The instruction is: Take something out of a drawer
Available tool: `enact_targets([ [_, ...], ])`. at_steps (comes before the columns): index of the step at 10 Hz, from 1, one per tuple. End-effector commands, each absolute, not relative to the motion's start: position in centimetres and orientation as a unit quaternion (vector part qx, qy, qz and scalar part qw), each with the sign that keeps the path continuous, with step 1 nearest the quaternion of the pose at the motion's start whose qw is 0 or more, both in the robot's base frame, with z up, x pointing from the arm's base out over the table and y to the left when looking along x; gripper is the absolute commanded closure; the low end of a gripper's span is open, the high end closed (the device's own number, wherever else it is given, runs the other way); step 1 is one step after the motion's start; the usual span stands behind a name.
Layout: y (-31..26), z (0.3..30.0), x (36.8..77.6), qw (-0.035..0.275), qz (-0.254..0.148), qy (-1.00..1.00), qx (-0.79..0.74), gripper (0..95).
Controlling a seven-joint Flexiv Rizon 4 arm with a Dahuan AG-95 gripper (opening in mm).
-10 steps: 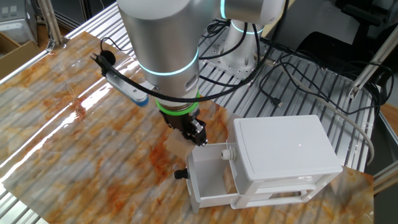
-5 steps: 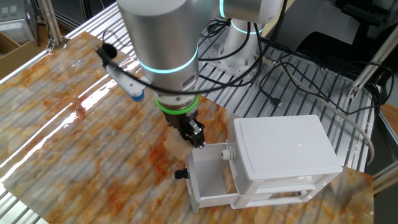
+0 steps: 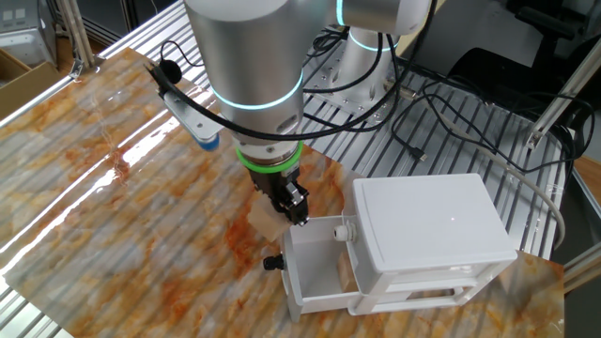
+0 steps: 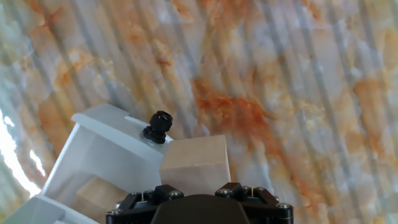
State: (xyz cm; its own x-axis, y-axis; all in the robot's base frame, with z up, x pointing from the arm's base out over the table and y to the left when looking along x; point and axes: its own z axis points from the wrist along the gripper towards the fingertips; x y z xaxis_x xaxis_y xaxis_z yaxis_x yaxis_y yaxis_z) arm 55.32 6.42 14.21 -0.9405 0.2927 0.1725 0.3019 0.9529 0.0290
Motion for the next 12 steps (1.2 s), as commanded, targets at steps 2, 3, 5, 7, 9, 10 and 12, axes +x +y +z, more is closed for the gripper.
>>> enact_targets([
  [2,6.4,14.2,55.3,0.088,-0.033,-0.989,-0.112,95.0],
  [3,5.5,14.2,54.7,0.089,-0.032,-0.991,-0.094,95.0],
  [5,3.7,14.0,53.6,0.089,-0.031,-0.993,-0.073,95.0],
  [7,2.5,13.8,52.9,0.087,-0.030,-0.994,-0.061,95.0],
  [9,0.9,13.6,51.8,0.087,-0.024,-0.995,-0.035,95.0],
  [10,0.3,13.2,51.5,0.085,-0.025,-0.996,-0.028,95.0],
  [12,-0.2,12.8,50.9,0.085,-0.026,-0.996,-0.019,95.0],
])
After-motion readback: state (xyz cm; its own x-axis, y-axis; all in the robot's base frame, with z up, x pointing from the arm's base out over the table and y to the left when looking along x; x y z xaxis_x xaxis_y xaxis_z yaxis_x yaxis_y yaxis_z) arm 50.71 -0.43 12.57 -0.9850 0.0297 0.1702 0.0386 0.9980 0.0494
